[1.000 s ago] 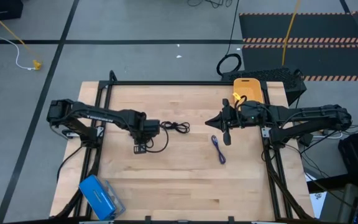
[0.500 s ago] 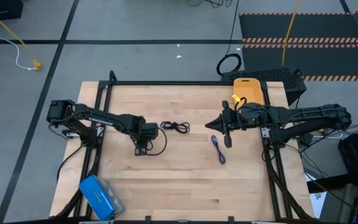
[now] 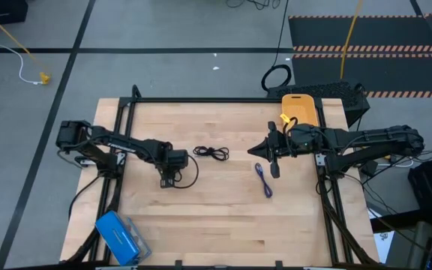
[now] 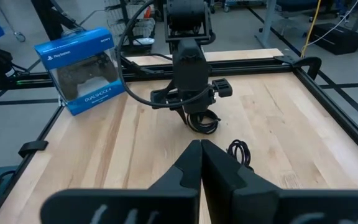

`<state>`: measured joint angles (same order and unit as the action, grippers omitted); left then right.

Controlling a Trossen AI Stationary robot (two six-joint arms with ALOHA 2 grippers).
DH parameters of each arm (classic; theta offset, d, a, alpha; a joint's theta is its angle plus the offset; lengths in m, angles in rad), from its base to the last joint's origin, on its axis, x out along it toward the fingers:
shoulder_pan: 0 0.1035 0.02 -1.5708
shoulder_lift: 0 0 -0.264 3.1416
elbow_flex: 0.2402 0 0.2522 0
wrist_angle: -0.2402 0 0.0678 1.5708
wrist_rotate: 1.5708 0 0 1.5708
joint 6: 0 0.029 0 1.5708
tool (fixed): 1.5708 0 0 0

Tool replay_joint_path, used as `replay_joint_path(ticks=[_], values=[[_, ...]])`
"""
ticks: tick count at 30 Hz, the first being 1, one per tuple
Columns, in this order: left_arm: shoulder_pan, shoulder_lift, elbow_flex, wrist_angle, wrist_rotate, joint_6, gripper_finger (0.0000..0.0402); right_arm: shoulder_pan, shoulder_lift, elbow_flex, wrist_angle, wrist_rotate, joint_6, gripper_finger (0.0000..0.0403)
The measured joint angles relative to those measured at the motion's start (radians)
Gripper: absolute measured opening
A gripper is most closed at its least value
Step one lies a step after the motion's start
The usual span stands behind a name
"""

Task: Pick and place USB-C Cables
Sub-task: Put the left black charger cable into the yellow bin

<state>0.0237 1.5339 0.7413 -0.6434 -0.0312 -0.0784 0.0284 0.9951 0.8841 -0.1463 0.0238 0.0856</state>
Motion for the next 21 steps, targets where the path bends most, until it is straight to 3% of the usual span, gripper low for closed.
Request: replay_joint_path(ticks=[21], values=[[0.000,-0.001,-0.012,0.019,-0.003,-0.005,0.0184,0.000,0.000,0.000,0.000,0.000,0.000,0.0000]])
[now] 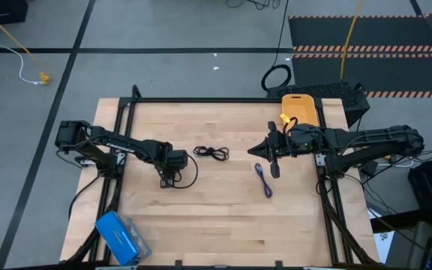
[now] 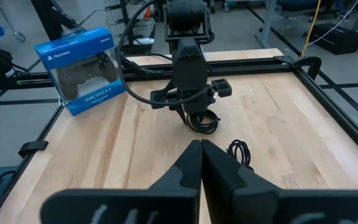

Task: Pick and place USB-C Cables
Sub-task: Put the left black charger cable into the yellow bin

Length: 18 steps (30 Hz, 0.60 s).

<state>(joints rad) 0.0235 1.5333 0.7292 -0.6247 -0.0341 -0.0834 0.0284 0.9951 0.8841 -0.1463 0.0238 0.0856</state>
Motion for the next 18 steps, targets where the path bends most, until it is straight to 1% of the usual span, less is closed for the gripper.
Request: replay_joint_path(ticks=[2,4,12,18], values=[[0.000,0.000,0.000,0.000,0.000,0.000,0.0182,0.000,0.000,0.000,0.000,0.000,0.000,0.0000],[0.000,0.000,0.000,0.001,0.000,0.004,0.0172,0.000,0.000,0.000,0.000,0.000,0.000,0.0000],[-0.001,0.001,0.000,0.003,0.010,0.004,0.0096,0.000,0.000,0.000,0.000,0.000,0.000,0.0000],[-0.001,0.001,0.000,0.005,0.004,0.005,0.0063,0.000,0.000,0.000,0.000,0.000,0.000,0.0000]])
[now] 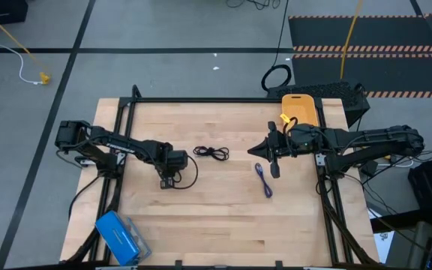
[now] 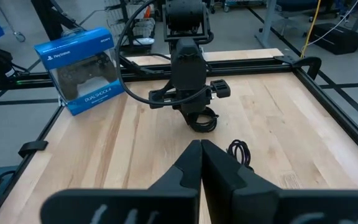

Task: Pick and place USB-C Cables
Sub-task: Put the left black charger cable into the yellow bin

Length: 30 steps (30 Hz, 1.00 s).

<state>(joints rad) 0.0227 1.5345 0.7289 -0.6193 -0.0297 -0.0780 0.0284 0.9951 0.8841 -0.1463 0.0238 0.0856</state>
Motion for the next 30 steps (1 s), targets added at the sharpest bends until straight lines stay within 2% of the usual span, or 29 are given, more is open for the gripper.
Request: replay_joint_path(ticks=[9,17,20,26,30], values=[[0.002,0.008,0.048,-0.046,-0.028,0.031,0.0058,0.000,0.000,0.000,0.000,0.000,-0.004,0.0000],[0.018,0.005,0.256,-0.109,-0.016,0.159,0.0057,-0.003,0.000,-0.042,0.008,0.003,-0.029,0.0000],[0.027,0.004,0.345,-0.136,-0.021,0.216,0.0057,-0.010,0.000,-0.061,0.025,0.035,-0.077,0.0000],[0.046,0.003,0.513,-0.139,-0.096,0.336,0.0057,-0.010,0.000,-0.105,0.150,0.132,-0.172,0.0000],[0.068,-0.038,0.567,-0.140,-0.095,0.420,0.0057,-0.021,0.000,-0.159,0.274,0.133,-0.238,0.0000]])
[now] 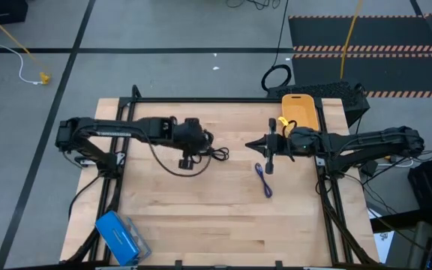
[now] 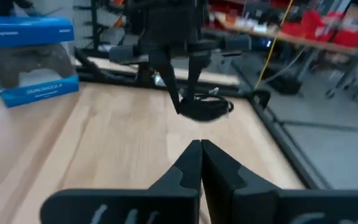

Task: Pick and place USB-C Cables
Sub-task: Put the left black charger cable into the yellow bin

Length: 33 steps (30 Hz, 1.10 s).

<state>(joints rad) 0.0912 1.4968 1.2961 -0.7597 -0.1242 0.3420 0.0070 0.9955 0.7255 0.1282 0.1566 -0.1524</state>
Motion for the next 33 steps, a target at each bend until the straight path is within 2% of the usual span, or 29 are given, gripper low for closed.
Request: replay_joint_path(ticks=[5,10,13,17,19,22,26,33], values=[[0.066,-0.101,-0.027,0.119,0.003,0.048,0.0057,-0.049,0.002,-0.084,0.200,-0.001,-0.050,0.0000],[0.131,-0.175,-0.092,0.345,0.104,0.057,0.0057,-0.134,0.014,-0.127,0.334,-0.051,-0.068,0.0000],[0.155,-0.183,-0.141,0.434,0.137,0.069,0.0057,-0.185,0.028,-0.130,0.360,-0.122,-0.036,0.0000],[0.169,-0.184,-0.234,0.636,0.179,0.072,0.0058,-0.232,0.048,-0.130,0.374,-0.164,-0.008,0.0000],[0.178,-0.181,-0.290,0.769,0.188,0.071,0.0058,-0.248,0.058,-0.130,0.368,-0.166,-0.004,0.0000],[0.208,-0.183,-0.376,0.981,0.260,0.036,0.0058,-0.266,0.082,-0.130,0.368,-0.174,0.009,0.0000],[0.233,-0.167,-0.474,1.224,0.346,-0.030,0.0058,-0.287,0.122,-0.130,0.425,-0.241,0.033,0.0000],[0.234,-0.139,-0.540,1.349,0.398,-0.052,0.0058,-0.319,0.221,-0.130,0.577,-0.368,0.087,0.0000]])
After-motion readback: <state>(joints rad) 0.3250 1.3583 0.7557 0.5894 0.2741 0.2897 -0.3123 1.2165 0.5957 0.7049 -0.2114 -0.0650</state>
